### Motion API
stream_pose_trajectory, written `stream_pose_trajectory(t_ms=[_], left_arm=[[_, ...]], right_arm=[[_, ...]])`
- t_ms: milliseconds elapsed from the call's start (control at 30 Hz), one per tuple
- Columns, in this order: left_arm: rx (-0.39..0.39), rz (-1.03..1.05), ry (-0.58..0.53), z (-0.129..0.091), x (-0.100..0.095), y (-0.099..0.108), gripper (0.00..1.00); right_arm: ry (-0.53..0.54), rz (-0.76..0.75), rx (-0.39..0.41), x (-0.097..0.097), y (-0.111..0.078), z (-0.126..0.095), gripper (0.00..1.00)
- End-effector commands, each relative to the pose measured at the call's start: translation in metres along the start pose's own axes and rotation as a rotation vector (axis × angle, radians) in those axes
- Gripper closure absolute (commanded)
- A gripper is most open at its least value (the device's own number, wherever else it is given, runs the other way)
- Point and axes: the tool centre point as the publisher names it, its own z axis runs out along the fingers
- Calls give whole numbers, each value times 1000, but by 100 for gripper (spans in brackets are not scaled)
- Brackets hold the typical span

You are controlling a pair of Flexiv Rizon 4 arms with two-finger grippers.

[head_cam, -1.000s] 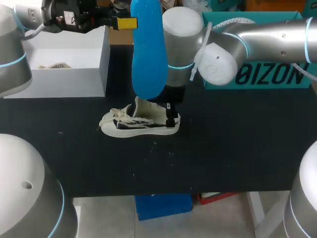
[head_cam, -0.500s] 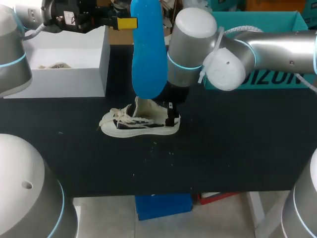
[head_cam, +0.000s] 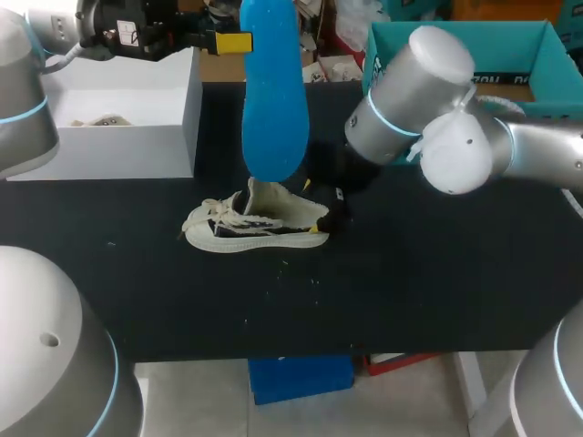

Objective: Take the shoe out of the shoebox, open the shoe tongue, remove and reinsert the insole, then place the shoe into the shoebox

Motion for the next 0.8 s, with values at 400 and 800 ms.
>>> stream_pose_trajectory(t_ms=[400,800], left_arm=[[-2,0,-3,0,0,1,100],[-2,0,-3,0,0,1,100]], right_arm=[[-25,27,-273,0,-13,14,0],[-29,53,-367,3,-20,23,0]])
